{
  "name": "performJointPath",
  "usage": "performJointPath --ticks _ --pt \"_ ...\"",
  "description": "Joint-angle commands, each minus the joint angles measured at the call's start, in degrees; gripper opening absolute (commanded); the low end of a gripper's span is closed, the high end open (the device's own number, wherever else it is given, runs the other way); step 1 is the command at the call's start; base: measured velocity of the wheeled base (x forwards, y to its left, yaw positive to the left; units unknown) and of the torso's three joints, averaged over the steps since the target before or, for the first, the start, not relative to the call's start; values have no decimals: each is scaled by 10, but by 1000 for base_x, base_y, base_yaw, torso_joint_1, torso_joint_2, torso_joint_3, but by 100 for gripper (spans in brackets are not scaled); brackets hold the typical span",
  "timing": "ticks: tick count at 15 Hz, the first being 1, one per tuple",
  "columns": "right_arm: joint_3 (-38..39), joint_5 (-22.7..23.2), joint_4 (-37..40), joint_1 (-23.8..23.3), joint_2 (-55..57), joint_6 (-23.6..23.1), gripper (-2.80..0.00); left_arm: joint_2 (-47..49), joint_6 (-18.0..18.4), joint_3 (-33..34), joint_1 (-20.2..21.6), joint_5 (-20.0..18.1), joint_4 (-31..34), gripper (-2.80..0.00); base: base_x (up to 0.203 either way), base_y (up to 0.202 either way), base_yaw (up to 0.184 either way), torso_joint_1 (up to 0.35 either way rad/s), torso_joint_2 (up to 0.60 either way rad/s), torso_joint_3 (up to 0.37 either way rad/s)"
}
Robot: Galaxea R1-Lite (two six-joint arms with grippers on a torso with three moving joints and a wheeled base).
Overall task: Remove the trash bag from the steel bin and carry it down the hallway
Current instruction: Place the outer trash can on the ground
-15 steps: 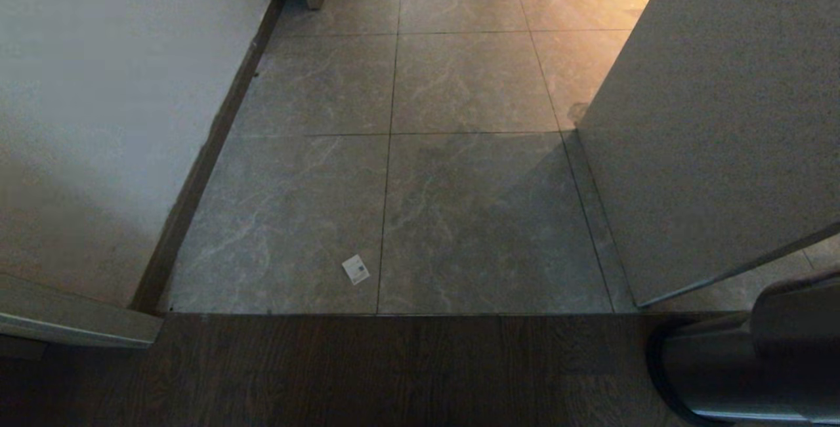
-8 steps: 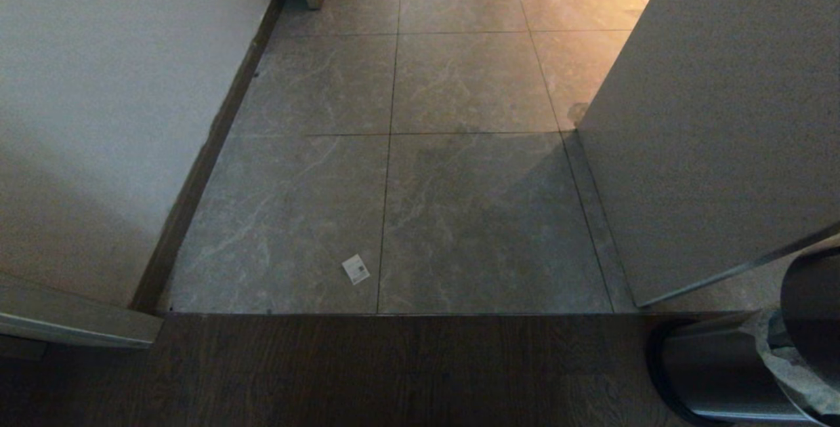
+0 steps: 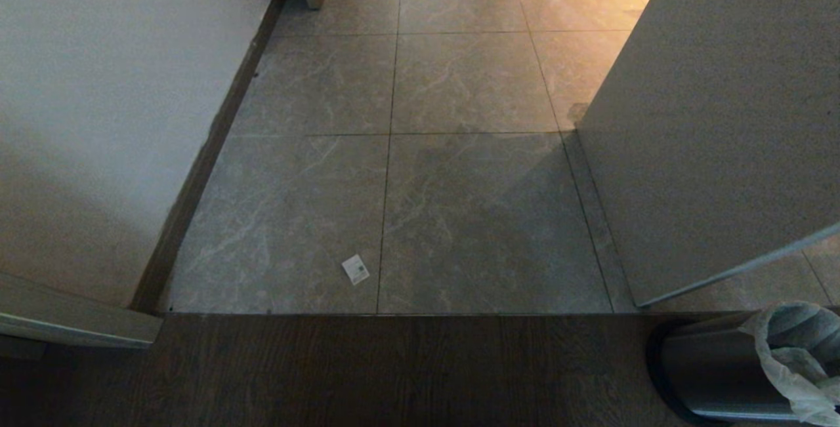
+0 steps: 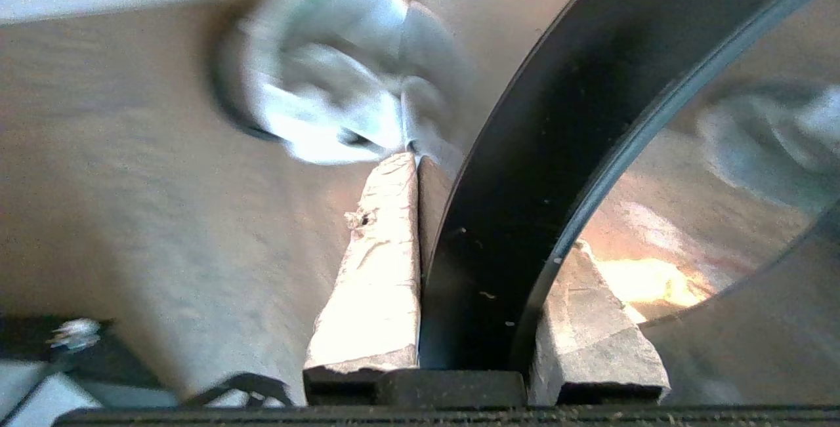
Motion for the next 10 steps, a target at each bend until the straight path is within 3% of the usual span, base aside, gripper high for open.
performJointPath --ticks 1,10 --pt "-2 -13 0 -36 23 1 -280 0 0 0 0 1 0 -280 0 0 0 0 0 0" --pt "-62 -4 -27 -177 215 6 -280 0 0 0 0 1 0 -280 0 0 0 0 0 0"
